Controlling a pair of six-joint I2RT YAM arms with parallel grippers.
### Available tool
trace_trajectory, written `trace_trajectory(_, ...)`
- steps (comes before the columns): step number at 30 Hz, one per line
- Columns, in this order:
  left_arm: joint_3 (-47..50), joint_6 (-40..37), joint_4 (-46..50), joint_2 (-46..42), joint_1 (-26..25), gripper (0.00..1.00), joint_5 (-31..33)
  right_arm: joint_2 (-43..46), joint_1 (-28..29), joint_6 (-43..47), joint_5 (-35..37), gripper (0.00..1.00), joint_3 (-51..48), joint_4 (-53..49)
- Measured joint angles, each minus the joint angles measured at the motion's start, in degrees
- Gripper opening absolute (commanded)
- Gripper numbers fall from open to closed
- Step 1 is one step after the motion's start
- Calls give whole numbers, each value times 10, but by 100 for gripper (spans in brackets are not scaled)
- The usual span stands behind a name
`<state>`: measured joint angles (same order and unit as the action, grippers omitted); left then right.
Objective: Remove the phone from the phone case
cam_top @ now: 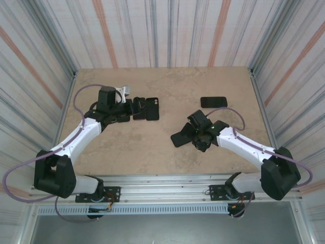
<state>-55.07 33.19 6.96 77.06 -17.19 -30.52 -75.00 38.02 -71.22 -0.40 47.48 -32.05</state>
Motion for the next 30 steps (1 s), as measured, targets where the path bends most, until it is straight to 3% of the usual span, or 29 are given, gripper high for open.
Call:
trace_trajectory(13,17,0,-12,3,4,98,-15,-91,-2,-33,5,99,-10,81)
trace_trajectory(30,23,3,-12,12,9,97,-27,-186,-14,-29,6,99,52,99)
